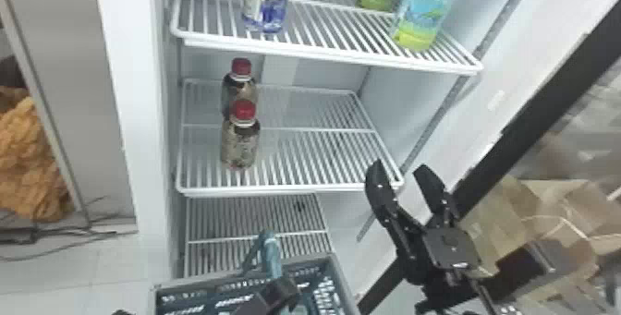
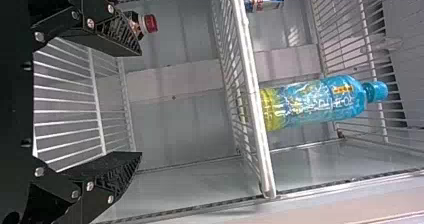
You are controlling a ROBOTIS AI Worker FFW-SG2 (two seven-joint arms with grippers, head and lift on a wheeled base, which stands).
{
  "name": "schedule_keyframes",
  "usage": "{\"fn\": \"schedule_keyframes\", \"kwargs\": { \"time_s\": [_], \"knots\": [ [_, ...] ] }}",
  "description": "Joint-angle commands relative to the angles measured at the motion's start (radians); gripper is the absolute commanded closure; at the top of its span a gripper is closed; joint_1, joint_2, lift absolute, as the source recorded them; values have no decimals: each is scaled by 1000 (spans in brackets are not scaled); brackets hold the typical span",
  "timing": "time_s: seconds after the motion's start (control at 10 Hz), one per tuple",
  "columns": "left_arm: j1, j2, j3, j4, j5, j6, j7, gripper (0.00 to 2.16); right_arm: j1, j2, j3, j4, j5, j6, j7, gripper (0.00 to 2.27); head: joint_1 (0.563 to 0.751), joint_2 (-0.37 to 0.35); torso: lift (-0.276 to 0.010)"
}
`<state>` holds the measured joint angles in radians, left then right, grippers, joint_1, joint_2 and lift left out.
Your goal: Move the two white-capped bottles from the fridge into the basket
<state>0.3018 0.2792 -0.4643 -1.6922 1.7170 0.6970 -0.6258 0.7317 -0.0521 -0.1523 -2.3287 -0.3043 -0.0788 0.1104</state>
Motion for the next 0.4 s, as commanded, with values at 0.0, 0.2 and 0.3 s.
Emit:
{"fn": "schedule_keyframes", "kwargs": {
  "time_s": [0.0, 0.2, 0.3],
  "knots": [
    [0, 0, 2, 0, 0, 0, 0, 1111, 0, 0, 3, 1, 1, -5, 0, 371, 695, -350, -260],
    [0, 0, 0, 0, 0, 2, 0, 1111, -3, -2, 5, 3, 1, -5, 0, 372, 695, -350, -260],
    [0, 0, 0, 0, 0, 2, 0, 1111, -5, -2, 5, 6, 3, -7, 0, 372, 695, -350, -260]
  ]
}}
